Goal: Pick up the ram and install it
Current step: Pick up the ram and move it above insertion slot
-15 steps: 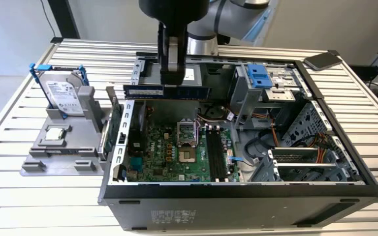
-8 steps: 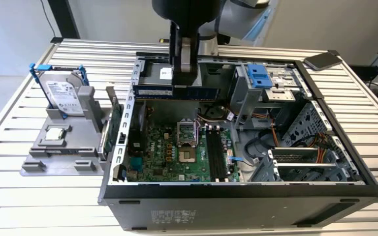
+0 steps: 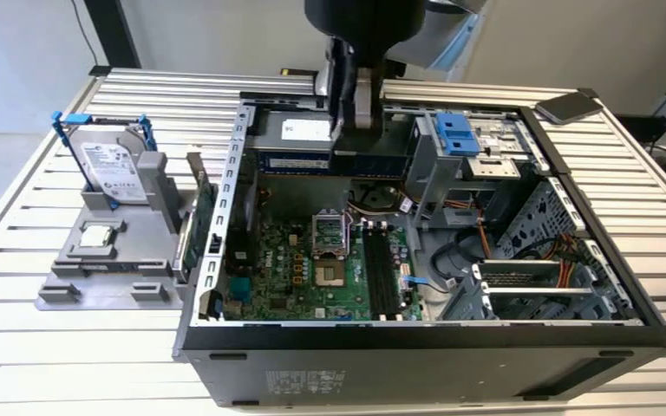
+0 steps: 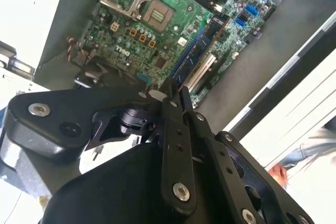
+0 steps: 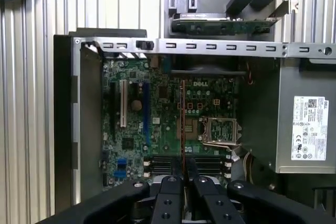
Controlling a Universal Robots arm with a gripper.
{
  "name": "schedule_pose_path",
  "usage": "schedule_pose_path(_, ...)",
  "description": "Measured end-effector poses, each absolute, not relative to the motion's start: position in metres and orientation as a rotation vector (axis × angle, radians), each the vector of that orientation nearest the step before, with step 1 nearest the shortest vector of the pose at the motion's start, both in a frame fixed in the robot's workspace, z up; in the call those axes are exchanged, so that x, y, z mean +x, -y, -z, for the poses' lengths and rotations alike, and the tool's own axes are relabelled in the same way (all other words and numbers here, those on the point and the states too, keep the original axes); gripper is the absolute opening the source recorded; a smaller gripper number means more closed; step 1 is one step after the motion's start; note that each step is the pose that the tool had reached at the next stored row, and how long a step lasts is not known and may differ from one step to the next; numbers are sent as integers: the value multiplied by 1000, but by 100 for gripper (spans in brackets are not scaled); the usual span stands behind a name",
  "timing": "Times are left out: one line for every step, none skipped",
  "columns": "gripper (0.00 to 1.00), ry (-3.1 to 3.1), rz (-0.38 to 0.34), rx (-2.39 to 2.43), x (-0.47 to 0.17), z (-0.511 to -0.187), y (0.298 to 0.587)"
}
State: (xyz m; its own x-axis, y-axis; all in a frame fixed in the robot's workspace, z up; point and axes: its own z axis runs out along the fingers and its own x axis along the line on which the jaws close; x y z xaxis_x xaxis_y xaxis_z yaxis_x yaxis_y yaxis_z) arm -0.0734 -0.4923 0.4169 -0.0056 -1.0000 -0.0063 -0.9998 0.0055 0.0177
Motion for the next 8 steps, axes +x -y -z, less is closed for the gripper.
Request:
schedule_pose_path(0,2222,27,2210,-71,-417,492)
schedule_pose_path(0,2222,27,2209,-68,-417,492)
schedule_pose_path(0,2222,27,2209,-66,-417,492)
schedule_pose_path(0,2222,27,2210,-63,-417,492)
schedule_pose_path(0,2222,27,2209,-60,-417,492)
schedule_pose_path(0,2222,27,2209,-58,-417,492)
schedule_pose_path(0,2222,27,2209,-55,-417,492)
schedule_pose_path(0,2222,27,2209,-52,-417,492)
